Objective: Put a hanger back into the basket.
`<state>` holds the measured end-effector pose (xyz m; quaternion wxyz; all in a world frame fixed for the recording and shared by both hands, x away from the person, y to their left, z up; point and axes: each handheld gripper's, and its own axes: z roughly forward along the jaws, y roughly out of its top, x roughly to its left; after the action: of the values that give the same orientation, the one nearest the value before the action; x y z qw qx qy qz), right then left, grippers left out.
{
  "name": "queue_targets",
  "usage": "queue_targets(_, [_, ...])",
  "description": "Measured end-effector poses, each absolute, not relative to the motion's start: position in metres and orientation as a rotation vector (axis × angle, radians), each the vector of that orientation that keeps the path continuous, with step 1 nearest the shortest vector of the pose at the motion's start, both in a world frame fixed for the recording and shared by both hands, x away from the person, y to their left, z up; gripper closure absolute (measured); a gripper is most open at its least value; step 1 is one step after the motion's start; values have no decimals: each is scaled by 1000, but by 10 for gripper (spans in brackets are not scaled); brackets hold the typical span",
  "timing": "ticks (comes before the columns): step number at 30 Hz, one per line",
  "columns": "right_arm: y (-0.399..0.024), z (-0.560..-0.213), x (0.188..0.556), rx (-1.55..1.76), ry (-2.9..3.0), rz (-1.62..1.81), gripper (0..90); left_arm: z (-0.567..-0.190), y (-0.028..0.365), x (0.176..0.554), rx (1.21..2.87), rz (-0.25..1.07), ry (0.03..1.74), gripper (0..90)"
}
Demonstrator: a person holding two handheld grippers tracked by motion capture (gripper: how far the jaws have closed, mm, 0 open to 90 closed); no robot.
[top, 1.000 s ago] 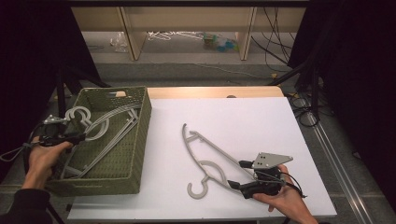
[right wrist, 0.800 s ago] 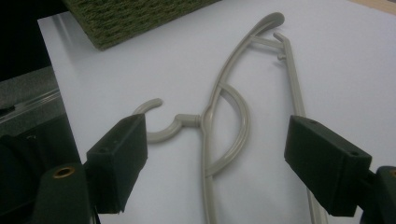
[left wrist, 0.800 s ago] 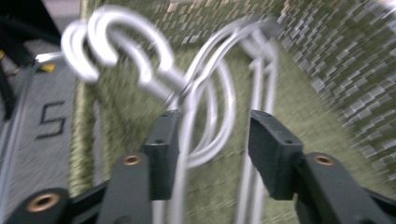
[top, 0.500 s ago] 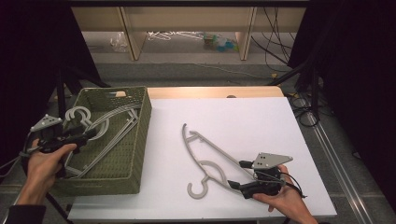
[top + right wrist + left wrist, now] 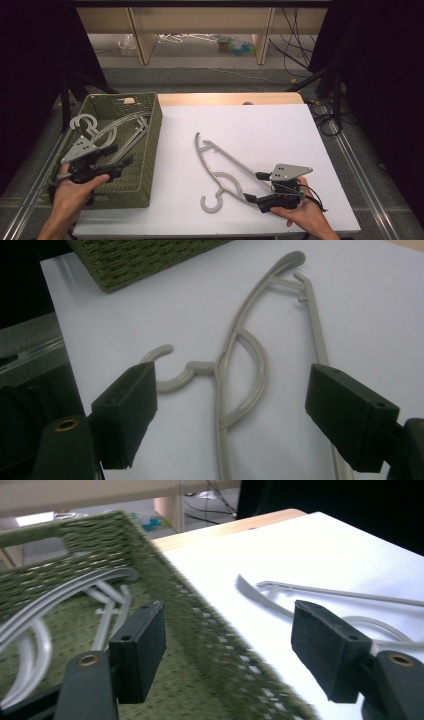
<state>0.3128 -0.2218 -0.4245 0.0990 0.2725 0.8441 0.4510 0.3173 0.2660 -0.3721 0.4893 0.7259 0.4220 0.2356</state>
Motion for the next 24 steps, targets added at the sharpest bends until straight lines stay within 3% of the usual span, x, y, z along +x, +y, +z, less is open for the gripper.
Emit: queue_targets(24, [-221, -428, 313, 808, 2510, 1328, 217, -389, 204, 262, 1853, 581, 896, 300])
